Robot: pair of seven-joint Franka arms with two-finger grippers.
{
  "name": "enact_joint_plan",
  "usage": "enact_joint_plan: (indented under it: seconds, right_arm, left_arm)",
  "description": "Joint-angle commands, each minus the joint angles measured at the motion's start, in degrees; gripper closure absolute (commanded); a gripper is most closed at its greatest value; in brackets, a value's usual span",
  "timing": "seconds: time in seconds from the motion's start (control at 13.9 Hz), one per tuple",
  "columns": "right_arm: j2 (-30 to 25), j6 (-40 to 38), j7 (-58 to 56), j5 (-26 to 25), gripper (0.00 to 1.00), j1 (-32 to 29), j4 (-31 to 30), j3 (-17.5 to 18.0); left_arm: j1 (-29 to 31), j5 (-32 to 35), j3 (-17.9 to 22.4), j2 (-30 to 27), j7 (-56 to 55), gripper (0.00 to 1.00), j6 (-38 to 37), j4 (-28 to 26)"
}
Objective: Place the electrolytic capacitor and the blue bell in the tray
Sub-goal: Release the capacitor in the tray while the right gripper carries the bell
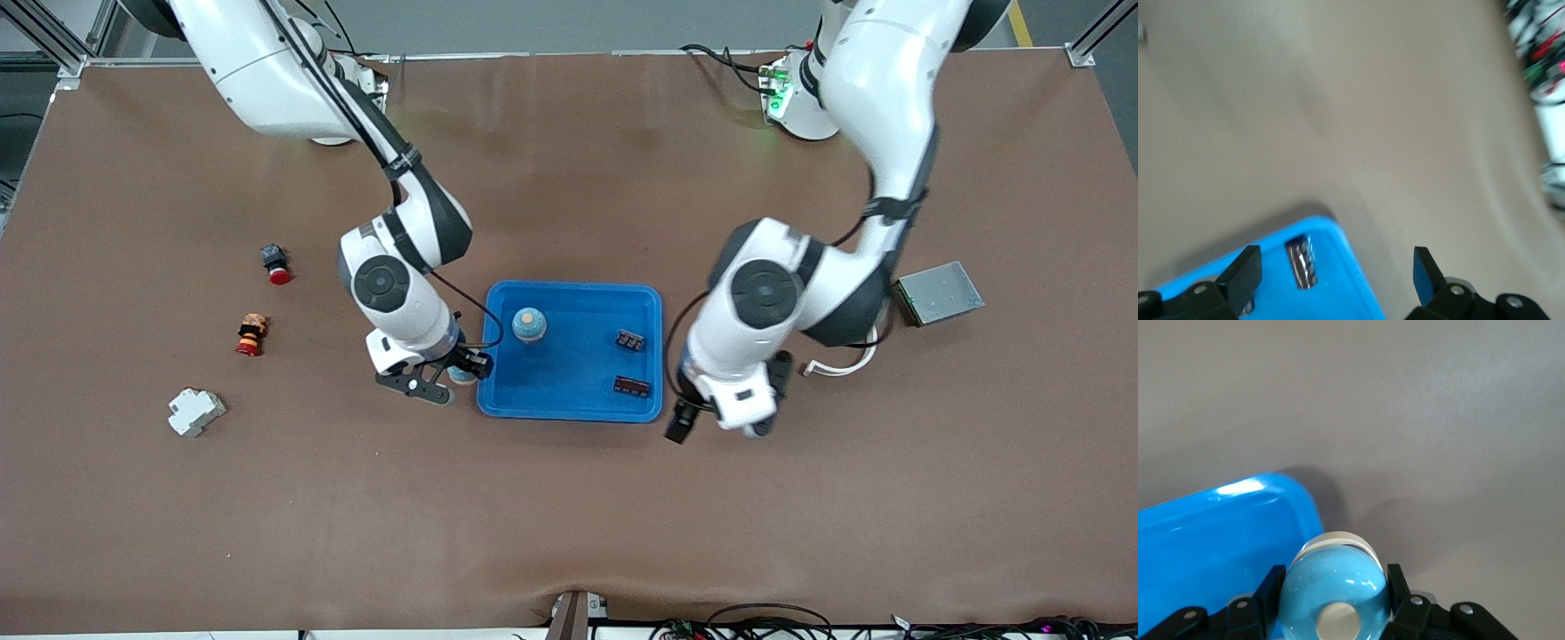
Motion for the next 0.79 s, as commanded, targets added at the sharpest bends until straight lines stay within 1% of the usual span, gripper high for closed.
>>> enact_joint_plan:
  seconds: [0.0,0.14,0.36,0.43,0.5,0.65,0.72]
  right_arm:
    - [3.28,-3.59,7.80,-2.43,1.00,4.28,5.80,-1.19]
    - [4.52,-3.68,12.37,-6.03,1.00,5.78,6.51,-1.46]
    - [7.06,-3.51,14.50,-6.57,1.00,6.92,8.44,-1.55]
    - [8.11,-3.42,14.94,-6.66,1.00,7.19,9.32,-1.55]
    - [9.34,-3.42,15.55,-6.75,1.00,7.62,10.63,-1.63]
    - [11.37,-3.59,17.66,-7.88,1.00,9.38,13.18,-2.77]
    - [11.99,-3.60,17.75,-7.89,1.00,9.73,13.54,-3.13]
  left_arm:
    - [2.76,-0.06,-0.29,-5.34,10.44,0.00,-5.29,-1.69]
    - [6.36,0.03,-0.37,-10.26,23.78,0.00,-13.37,-2.31]
    - [12.16,-0.50,-0.55,-16.68,39.62,0.00,-20.94,-2.40]
    - [13.31,-0.58,-0.55,-18.52,45.15,0.00,-22.62,-2.49]
    - [14.45,-0.59,-0.29,-20.63,50.08,0.00,-25.85,-2.49]
    - [18.22,-0.76,-0.55,-25.28,58.00,0.00,-33.93,-2.57]
    - [19.38,-2.24,-0.55,-27.57,60.82,0.00,-35.45,-2.75]
